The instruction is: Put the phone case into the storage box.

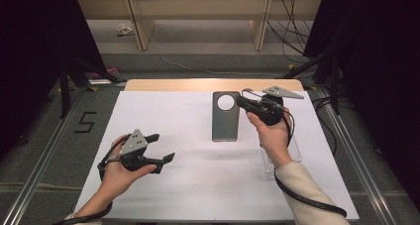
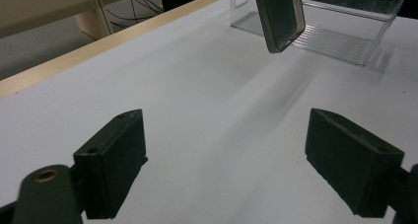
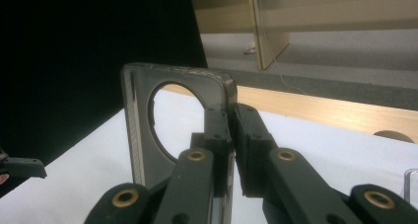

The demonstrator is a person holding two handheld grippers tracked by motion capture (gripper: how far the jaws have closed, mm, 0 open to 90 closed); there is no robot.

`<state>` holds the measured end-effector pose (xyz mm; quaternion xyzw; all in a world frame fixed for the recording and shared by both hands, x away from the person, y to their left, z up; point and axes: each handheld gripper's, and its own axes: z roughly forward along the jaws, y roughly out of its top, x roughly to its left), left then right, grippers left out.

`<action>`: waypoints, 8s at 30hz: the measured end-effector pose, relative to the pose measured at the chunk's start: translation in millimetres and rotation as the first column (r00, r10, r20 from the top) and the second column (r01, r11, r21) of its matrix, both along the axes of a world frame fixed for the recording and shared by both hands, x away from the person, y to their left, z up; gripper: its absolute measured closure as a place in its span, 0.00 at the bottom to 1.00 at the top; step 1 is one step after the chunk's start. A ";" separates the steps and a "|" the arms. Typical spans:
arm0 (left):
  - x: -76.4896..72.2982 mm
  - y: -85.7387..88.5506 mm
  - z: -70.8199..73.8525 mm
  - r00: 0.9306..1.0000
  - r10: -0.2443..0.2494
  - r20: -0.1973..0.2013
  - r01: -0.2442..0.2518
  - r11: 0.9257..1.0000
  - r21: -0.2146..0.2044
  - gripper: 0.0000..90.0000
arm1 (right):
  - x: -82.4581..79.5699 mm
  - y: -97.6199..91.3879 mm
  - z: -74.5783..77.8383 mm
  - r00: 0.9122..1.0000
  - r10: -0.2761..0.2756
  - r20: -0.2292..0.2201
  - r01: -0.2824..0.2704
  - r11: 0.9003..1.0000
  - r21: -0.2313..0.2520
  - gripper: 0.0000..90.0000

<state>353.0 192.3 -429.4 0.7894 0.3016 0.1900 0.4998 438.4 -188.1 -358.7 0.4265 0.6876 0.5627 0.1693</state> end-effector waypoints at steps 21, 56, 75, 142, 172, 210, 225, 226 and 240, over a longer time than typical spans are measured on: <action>0.2 0.2 -0.1 1.000 0.001 0.000 -0.001 1.000 -0.001 0.17 | 1.6 -8.4 4.1 1.000 -0.012 0.010 0.012 1.000 -0.012 0.95; 0.9 -0.1 -1.2 1.000 0.000 -0.004 0.000 1.000 -0.001 0.17 | 4.5 -22.8 9.2 0.999 -0.033 0.019 0.033 0.999 -0.019 0.95; 1.1 -0.1 -1.5 1.000 -0.001 -0.004 0.001 1.000 0.002 0.17 | 5.4 -33.4 14.0 0.998 -0.049 0.027 0.049 0.999 -0.015 0.95; 3.5 3.6 -0.8 0.999 0.048 0.007 -0.048 0.999 -0.005 0.08 | 6.9 -69.8 26.3 0.988 -0.141 0.063 0.141 0.990 -0.004 0.95; 3.9 3.8 -1.3 0.999 0.049 0.004 -0.049 0.999 -0.010 0.08 | 7.5 -82.2 29.1 0.981 -0.177 0.074 0.178 0.984 -0.005 0.95; 4.0 4.0 -1.2 0.999 0.052 0.005 -0.052 0.999 -0.012 0.08 | 7.6 -96.8 32.1 0.971 -0.222 0.089 0.224 0.975 -0.010 0.95; 3.9 4.1 -1.1 0.999 0.052 0.005 -0.052 0.999 -0.014 0.08 | 7.7 -102.1 32.5 0.966 -0.241 0.096 0.243 0.970 -0.014 0.95; 3.9 4.1 -1.1 0.999 0.052 0.005 -0.052 0.999 -0.014 0.08 | 7.7 -102.4 32.6 0.966 -0.241 0.097 0.243 0.970 -0.013 0.95; 3.9 4.0 -1.1 0.999 0.052 0.006 -0.052 0.999 -0.013 0.08 | 7.5 -106.1 33.7 0.961 -0.254 0.106 0.258 0.966 -0.019 0.95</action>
